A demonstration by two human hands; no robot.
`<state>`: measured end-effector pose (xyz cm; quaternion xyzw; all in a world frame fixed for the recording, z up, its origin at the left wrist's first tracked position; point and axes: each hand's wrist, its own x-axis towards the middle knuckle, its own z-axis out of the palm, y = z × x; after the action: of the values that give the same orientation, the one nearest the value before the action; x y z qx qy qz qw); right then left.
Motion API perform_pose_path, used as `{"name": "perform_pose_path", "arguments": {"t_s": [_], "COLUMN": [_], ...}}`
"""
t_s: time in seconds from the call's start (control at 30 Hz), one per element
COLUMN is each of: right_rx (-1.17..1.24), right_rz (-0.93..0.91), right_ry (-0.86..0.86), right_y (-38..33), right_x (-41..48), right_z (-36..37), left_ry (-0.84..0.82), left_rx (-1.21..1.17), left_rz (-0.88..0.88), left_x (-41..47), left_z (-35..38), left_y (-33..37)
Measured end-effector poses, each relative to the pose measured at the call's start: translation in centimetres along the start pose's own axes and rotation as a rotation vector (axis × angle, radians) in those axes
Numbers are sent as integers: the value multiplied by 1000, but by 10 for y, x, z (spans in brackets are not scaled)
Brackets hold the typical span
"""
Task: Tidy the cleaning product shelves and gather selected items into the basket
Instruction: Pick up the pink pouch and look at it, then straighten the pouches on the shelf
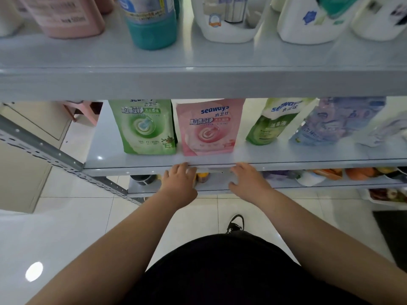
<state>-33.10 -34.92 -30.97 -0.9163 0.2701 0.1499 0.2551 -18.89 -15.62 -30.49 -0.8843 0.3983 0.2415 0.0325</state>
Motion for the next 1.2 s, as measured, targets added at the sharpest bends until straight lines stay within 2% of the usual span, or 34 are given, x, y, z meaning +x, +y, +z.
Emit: {"name": "perform_pose_path", "arguments": {"t_s": [0.17, 0.43, 0.57, 0.7, 0.83, 0.93, 1.07, 1.2], "right_rx": [-66, -124, -124, -158, -137, -141, -159, -160], "right_rz": [45, 93, 53, -6, -87, -153, -189, -199], "right_ry": [-29, -24, -9, -23, -31, -72, -133, -146], "right_y": [-1, 41, 75, 105, 136, 158, 180, 189], "right_x": [-51, -101, -100, -87, -75, -69, -63, -61], "right_z": [0, -3, -21, -52, -77, -89, -103, -110], "left_ry": [15, -18, 65, 242, 403, 458, 525, 575], "left_rx": [24, -165, -406, -763, -952, -1114, -1216, -1164], "left_rz": [152, 236, 175, 52, -110, -112, -178, -220], "left_x": [-18, -22, 3, 41, 83, 102, 110, 98], "left_z": [11, 18, -10, -47, -76, -83, -78, -69], "left_y": [15, 72, 115, 163, 191, 203, 215, 222]}}
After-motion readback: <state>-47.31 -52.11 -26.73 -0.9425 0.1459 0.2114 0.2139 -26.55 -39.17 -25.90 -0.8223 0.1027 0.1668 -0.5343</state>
